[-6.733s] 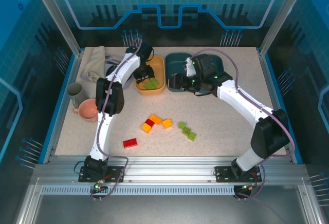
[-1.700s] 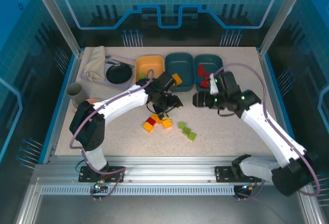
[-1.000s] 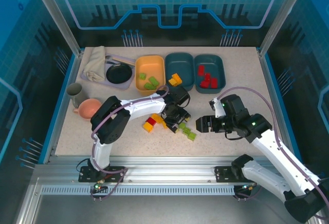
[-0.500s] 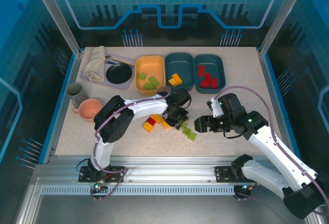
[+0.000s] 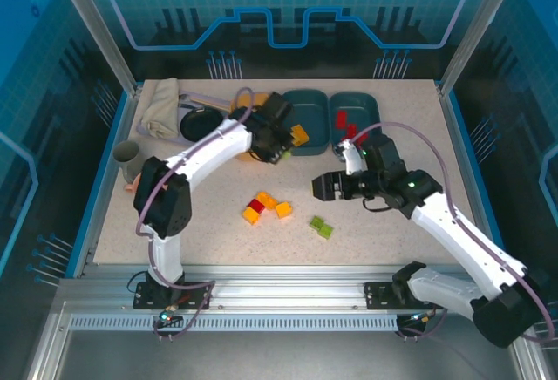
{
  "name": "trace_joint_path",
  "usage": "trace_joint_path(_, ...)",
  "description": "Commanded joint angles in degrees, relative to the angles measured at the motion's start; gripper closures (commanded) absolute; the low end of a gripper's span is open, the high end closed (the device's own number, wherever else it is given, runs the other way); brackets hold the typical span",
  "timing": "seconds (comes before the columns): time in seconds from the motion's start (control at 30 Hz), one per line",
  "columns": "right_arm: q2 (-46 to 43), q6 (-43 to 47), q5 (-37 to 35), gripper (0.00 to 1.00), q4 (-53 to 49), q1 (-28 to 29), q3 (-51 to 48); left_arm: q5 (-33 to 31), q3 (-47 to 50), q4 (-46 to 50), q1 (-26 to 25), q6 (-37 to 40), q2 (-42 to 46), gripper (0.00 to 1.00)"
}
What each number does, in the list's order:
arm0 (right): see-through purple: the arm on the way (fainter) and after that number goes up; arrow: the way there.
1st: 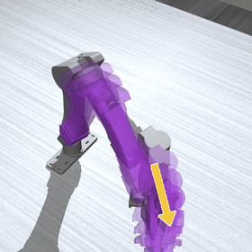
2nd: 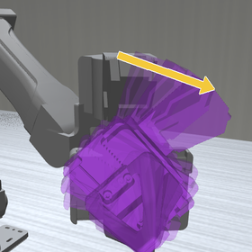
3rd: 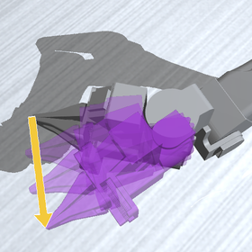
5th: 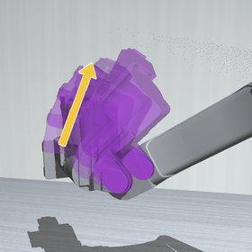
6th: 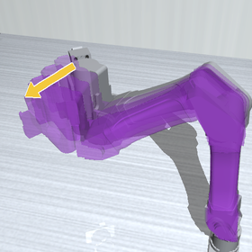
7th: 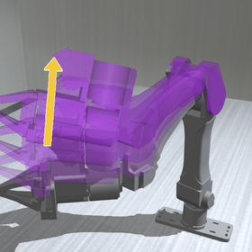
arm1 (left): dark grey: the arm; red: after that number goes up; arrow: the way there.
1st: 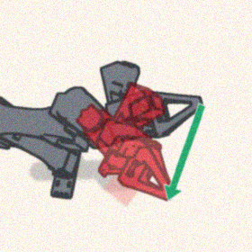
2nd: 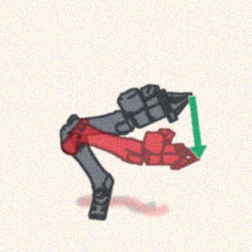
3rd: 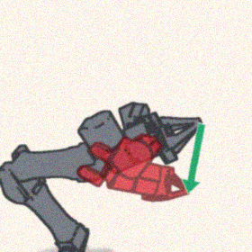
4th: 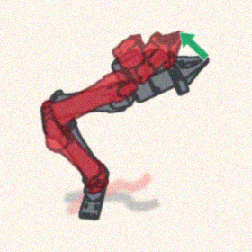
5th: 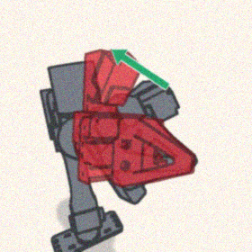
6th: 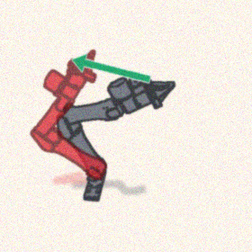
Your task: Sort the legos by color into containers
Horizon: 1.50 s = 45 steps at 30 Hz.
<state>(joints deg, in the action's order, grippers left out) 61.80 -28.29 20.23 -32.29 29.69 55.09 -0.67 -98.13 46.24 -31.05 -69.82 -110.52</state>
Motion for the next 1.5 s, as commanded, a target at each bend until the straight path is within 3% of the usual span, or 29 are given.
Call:
trace_joint_path(0.0, 5.11, -1.18, 1.24, 0.21, 11.27, 1.68, 3.1, -2.43, -5.46, 4.55, 6.09, 11.58, -2.28, 0.74)
trace_joint_path(0.17, 13.0, -2.36, -0.95, 0.2, 21.7, 2.95, 7.07, 0.66, -18.35, 5.29, 12.4, 18.11, -12.96, 0.73)
trace_joint_path(0.43, 22.75, -2.79, -2.52, 0.2, 18.32, 2.67, 18.42, 5.29, -37.99, 6.58, 15.81, 21.84, -30.87, 0.72)
trace_joint_path(0.8, 23.72, -2.0, -4.03, 0.2, 14.76, 2.56, 16.73, 9.2, -39.73, 6.77, 16.46, 21.39, -35.97, 0.61)
trace_joint_path(0.97, 24.36, 1.92, -7.9, 0.2, 9.35, 3.07, 17.98, 8.36, -39.75, 7.99, 16.55, 21.27, -32.63, 0.47)
trace_joint_path(1.17, 25.82, 11.02, -13.66, 0.21, 0.79, 7.27, 19.33, 6.44, -35.06, 8.77, 16.38, 20.29, -22.29, 0.4)
trace_joint_path(1.3, 28.91, 15.16, -19.05, 0.2, -7.54, 13.0, 20.69, 4.84, -22.6, 6.68, 16.11, 20.4, -9.49, 0.36)
trace_joint_path(1.47, 34.26, 12.83, -21.48, 0.13, -12.17, 18.19, 20.84, 4.71, 0.7, 1.94, 15.08, 22.56, 10.37, 0.31)
